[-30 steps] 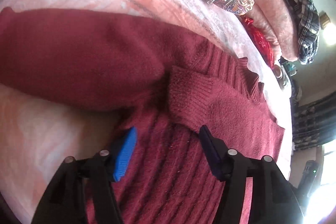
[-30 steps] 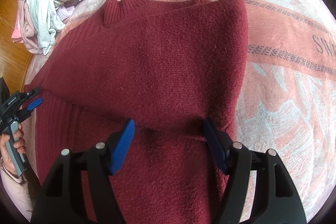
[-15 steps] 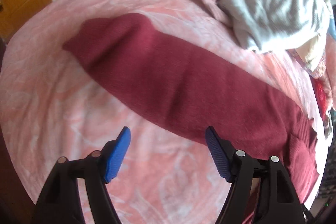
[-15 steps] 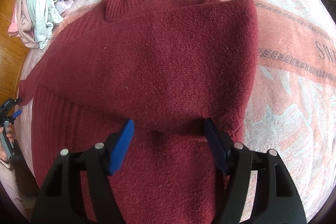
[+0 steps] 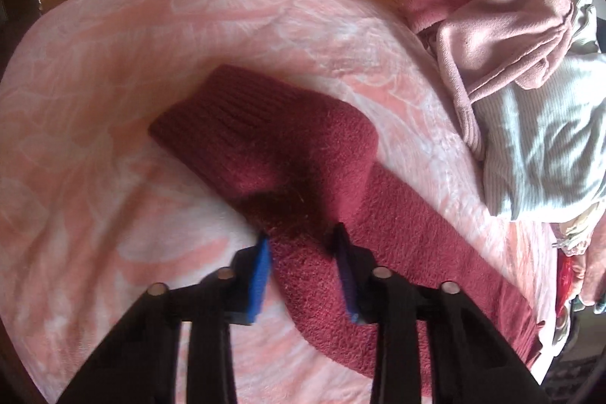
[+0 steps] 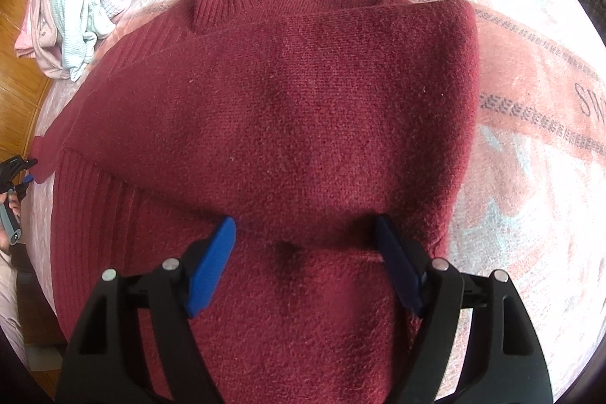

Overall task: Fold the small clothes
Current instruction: 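Carry the sleeve with the left tool across the sweater body and release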

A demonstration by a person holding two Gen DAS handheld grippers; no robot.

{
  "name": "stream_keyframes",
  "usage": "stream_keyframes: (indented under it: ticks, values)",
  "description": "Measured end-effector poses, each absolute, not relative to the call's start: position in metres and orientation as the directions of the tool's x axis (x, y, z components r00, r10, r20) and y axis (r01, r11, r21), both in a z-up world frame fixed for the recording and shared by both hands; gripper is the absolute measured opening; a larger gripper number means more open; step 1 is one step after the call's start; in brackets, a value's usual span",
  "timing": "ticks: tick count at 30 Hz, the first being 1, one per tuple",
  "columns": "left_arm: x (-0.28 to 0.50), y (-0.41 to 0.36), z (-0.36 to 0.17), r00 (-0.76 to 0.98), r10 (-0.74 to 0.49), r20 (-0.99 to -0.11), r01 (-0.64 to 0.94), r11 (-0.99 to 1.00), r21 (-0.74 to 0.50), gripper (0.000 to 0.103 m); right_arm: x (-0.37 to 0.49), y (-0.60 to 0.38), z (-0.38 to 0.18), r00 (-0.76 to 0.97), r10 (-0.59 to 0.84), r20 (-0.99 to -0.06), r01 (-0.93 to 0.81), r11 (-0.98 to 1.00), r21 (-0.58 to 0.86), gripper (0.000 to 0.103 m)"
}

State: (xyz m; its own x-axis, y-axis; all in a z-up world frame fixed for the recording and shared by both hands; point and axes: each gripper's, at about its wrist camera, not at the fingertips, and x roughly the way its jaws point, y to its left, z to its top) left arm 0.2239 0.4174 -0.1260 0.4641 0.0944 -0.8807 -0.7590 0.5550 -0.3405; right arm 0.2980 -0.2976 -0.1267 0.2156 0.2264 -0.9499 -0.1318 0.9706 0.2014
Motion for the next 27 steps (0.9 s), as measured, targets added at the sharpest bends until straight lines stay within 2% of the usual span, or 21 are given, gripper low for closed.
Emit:
stream_keyframes:
  ticks: [2,6,13,21,27]
  values:
    - [0.224,0.415,-0.122,0.495,0.085,-0.865,-0.749,0.547,-0.374,0.017,0.298,-0.298,-0.126,0.218,0.23,-0.949,-0.133,0.97,0.205,0.076]
    - [0.23,0.395,-0.102,0.567,0.102,-0.818,-0.702,0.579,-0.415,0.016,0.294,-0.301,-0.124,0.225,0.236,-0.945,-0.138,0.968,0.209,0.075]
    - [0.253,0.31,-0.048,0.675,0.103,-0.73,-0.519,0.77,-0.371,0.015,0.282,-0.311,-0.114,0.241,0.262,-0.934,-0.135,0.963,0.235,0.075]
    - [0.27,0.204,-0.014,0.732,0.008,-0.682,-0.307,0.897,-0.318,0.015,0.269,-0.318,-0.106,0.248,0.278,-0.928,-0.139,0.958,0.25,0.074]
    - [0.282,0.119,-0.008,0.727,-0.123,-0.675,-0.146,0.934,-0.327,0.015,0.259,-0.325,-0.107,0.251,0.289,-0.924,-0.128,0.956,0.264,0.074]
